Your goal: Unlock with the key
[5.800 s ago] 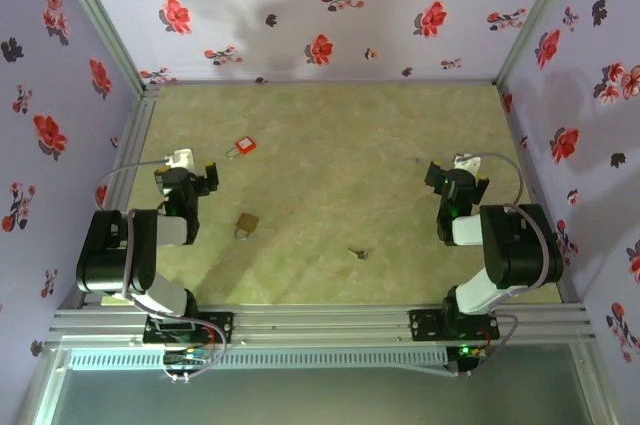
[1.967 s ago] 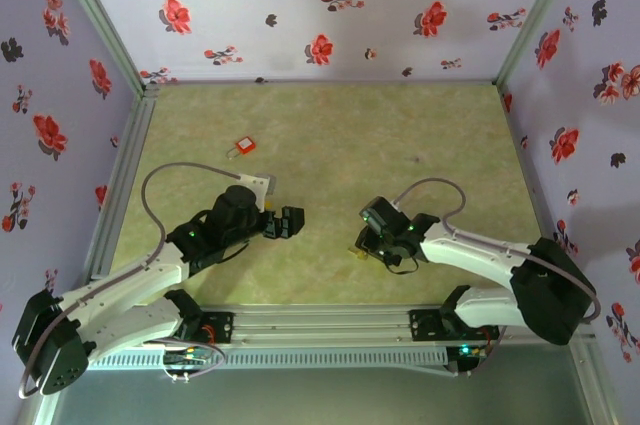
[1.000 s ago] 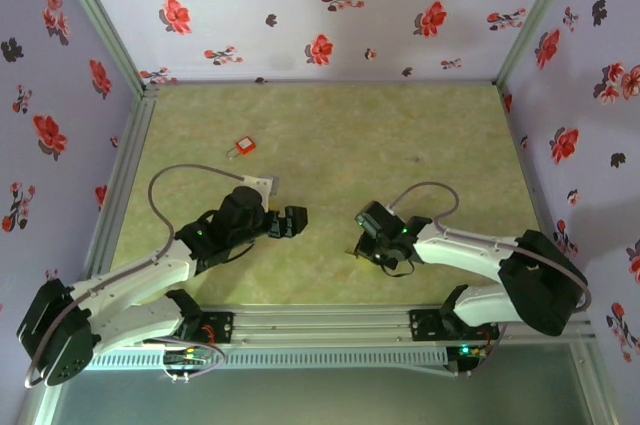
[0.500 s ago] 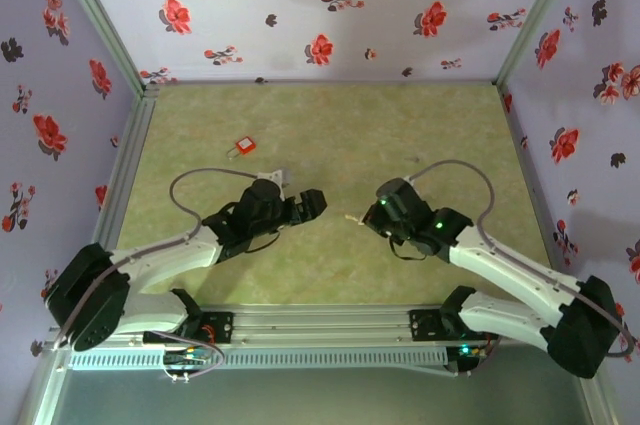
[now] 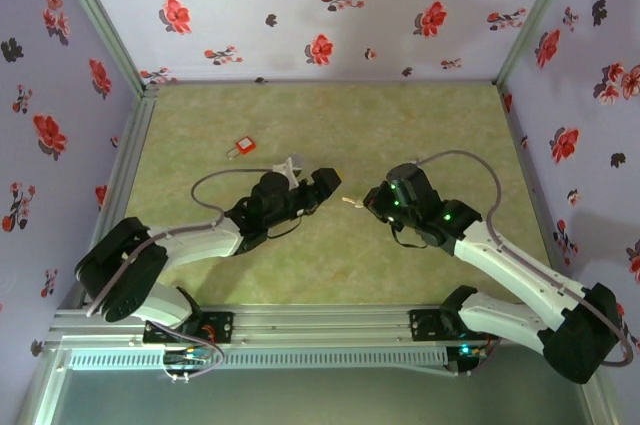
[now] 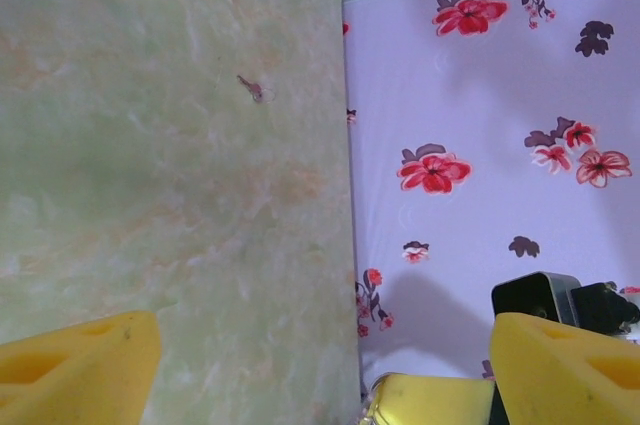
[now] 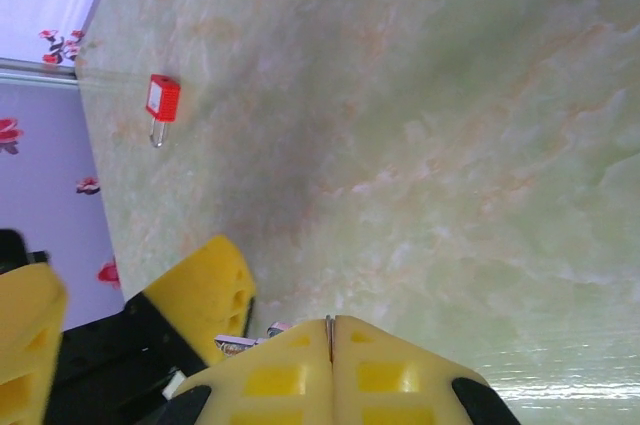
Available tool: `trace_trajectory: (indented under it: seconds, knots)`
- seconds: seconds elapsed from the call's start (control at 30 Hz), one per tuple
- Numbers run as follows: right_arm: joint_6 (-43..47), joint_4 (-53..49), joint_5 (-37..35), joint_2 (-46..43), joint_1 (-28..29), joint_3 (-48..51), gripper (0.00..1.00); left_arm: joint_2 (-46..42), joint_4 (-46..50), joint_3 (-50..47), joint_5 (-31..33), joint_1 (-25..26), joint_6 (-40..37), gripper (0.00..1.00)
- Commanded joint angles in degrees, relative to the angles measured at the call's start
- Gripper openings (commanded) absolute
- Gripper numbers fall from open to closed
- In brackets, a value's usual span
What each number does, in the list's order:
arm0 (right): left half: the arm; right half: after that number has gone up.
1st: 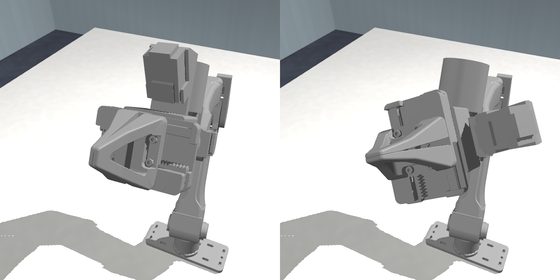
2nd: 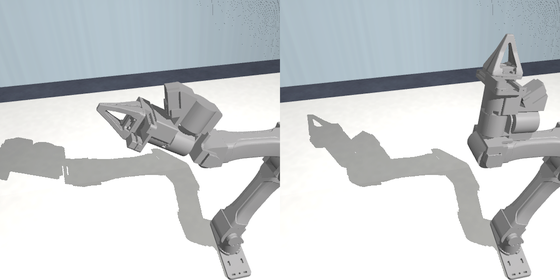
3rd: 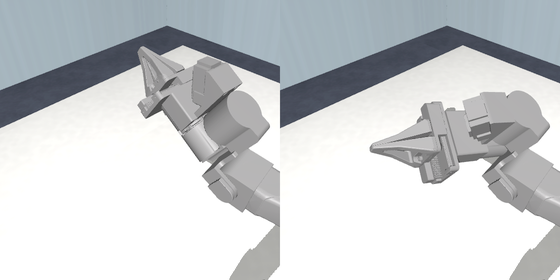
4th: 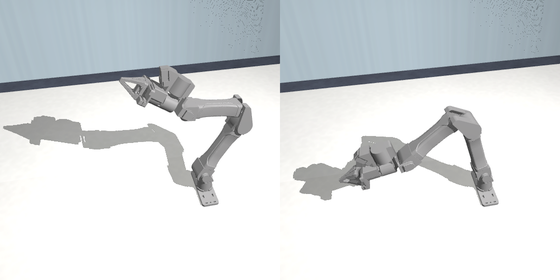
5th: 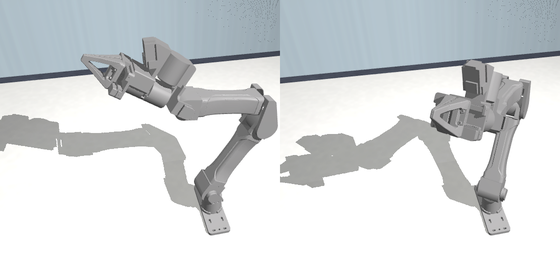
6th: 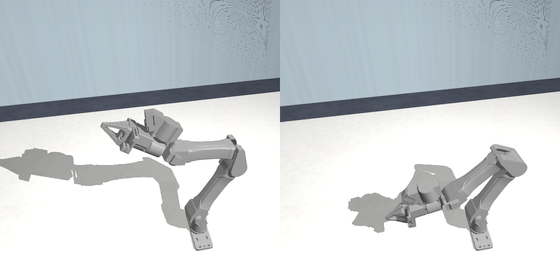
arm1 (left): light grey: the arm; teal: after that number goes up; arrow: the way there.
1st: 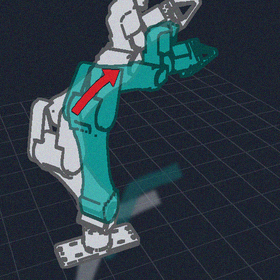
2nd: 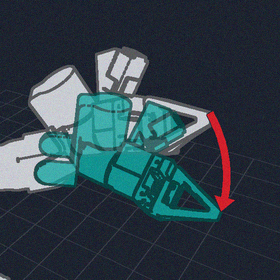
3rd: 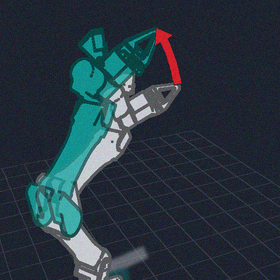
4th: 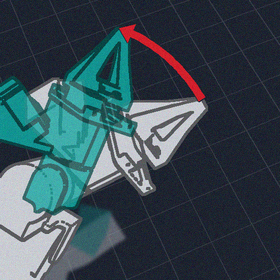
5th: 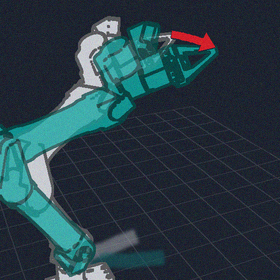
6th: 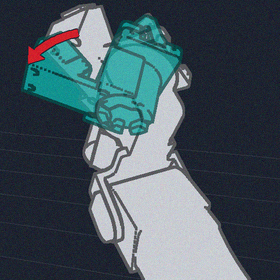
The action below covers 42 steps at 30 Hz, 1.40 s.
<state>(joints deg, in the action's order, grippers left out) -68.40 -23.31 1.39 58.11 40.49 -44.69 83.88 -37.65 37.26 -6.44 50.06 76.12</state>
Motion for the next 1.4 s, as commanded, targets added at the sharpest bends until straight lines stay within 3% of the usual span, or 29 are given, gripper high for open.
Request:
trace_trajectory:
  seconds: [0.0, 0.8, 1.37]
  knots:
    - [-2.1, 4.0, 2.1, -0.1, -0.4, 0.4, 0.0, 1.8, -6.5, 1.4, -0.9, 0.7, 2.6, 0.83]
    - [-5.7, 10.8, 3.1, 1.2, -0.4, 4.3, 0.0, 5.0, -8.2, 2.9, -3.2, 1.4, 3.7, 0.63]
    - [-6.8, 13.0, 2.9, 2.3, -0.9, 5.6, 0.0, 5.6, -8.0, 2.6, -3.6, 1.7, 3.8, 0.2]
